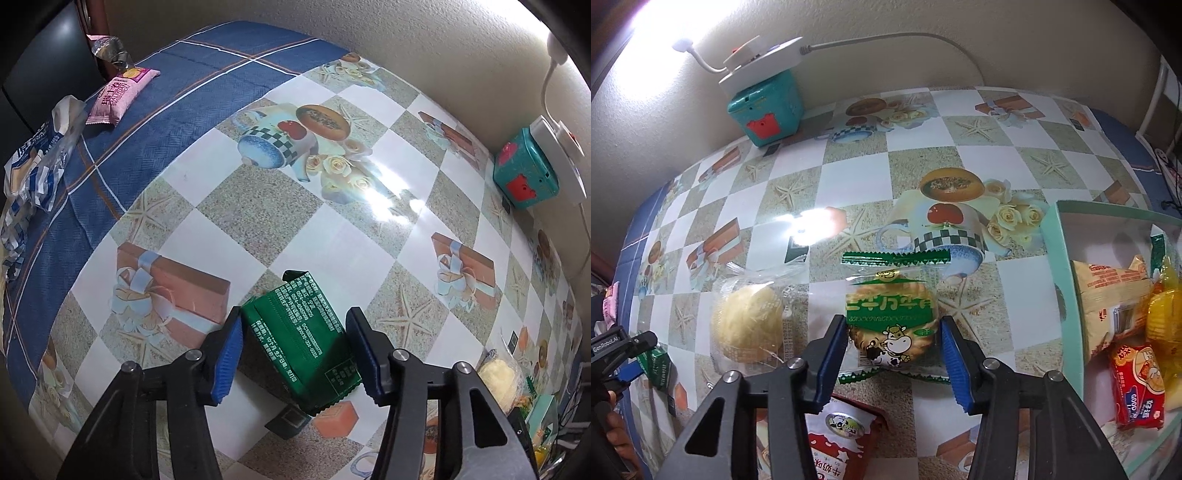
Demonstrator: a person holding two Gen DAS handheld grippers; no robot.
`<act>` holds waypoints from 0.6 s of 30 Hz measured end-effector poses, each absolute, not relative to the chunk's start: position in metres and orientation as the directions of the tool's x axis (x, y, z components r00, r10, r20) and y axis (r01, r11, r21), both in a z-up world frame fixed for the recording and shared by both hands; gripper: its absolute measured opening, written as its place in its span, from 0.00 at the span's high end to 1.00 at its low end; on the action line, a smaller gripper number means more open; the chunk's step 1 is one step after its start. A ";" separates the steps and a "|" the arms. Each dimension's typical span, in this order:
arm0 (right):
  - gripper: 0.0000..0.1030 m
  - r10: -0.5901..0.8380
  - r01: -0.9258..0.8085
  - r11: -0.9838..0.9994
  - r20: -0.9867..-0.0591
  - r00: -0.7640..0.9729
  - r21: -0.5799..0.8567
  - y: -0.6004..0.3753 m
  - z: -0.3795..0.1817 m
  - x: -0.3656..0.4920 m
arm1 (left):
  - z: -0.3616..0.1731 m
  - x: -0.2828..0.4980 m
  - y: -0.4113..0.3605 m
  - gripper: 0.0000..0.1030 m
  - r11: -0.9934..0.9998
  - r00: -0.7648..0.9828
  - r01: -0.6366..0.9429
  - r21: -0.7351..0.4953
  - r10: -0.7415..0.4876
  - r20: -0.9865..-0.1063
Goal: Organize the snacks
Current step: 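Grasp the green cow-print biscuit with the right tool while the left tool grasps the dark green packet, then lift and carry the cow biscuit over the tray while the left tool carries the green packet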
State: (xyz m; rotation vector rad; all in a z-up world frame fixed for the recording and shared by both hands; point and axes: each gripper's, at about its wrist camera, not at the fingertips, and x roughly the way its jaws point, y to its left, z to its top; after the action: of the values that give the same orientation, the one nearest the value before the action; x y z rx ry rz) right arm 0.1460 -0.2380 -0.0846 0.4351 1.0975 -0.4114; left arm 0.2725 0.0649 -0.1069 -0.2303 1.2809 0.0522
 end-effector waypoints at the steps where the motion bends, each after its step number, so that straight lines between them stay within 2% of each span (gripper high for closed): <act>1: 0.49 -0.103 0.522 0.842 -0.911 0.400 0.134 -0.238 -0.084 0.146 | -0.107 0.273 0.064 0.45 0.976 0.289 -0.165 -0.144 -0.092 -0.953; 18: 0.49 -0.101 0.528 0.835 -0.899 0.426 0.157 -0.246 -0.072 0.136 | -0.098 0.264 0.034 0.54 0.981 0.308 -0.099 -0.165 -0.127 -0.943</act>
State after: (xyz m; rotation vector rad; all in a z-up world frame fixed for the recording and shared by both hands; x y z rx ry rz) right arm 0.1357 -0.2463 -0.0715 0.4554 1.0654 -0.4100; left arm 0.2640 0.0344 -0.0981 -0.2064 1.2607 -0.0189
